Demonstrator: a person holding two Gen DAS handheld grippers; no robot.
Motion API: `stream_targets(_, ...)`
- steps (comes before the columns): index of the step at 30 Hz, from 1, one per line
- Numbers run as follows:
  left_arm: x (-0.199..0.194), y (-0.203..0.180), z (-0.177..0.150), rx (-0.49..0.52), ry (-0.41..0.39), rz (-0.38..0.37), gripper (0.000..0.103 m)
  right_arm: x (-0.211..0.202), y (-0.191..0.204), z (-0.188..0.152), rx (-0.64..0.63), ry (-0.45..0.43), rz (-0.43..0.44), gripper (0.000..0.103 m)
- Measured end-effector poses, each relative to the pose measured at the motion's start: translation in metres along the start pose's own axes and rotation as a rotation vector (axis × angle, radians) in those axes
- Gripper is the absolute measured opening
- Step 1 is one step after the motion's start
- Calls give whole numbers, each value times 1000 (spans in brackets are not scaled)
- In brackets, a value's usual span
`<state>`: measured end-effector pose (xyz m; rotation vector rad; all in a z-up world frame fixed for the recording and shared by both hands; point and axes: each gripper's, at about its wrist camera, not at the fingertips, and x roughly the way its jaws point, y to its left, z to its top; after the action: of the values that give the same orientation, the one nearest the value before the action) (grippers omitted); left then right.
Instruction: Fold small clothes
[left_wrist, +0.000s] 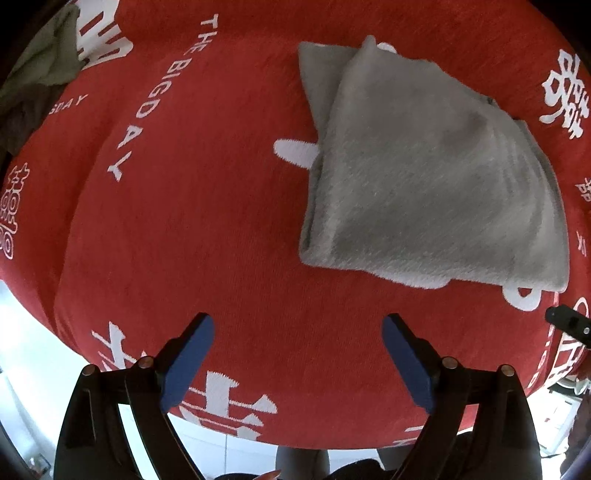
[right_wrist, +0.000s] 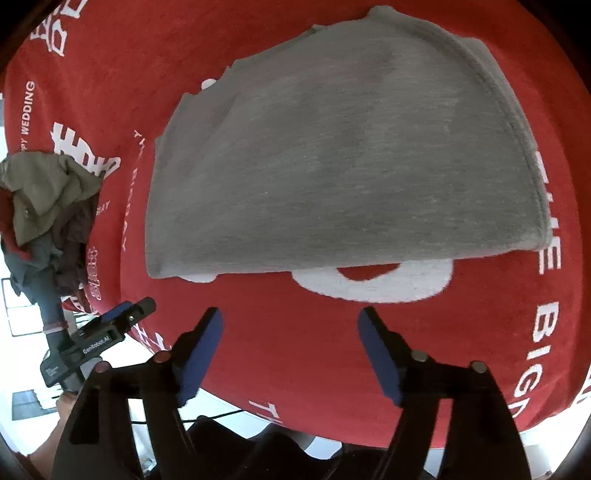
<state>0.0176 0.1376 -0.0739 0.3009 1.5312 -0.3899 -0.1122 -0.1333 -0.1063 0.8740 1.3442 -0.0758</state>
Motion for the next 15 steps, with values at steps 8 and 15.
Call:
stream_targets(8, 7, 2, -3, -13, 18, 11, 93, 11, 33, -3, -169, 40, -56, 103)
stream_targets(15, 13, 0, -3, -10, 38, -18, 93, 26, 40, -7, -172, 118, -75, 103)
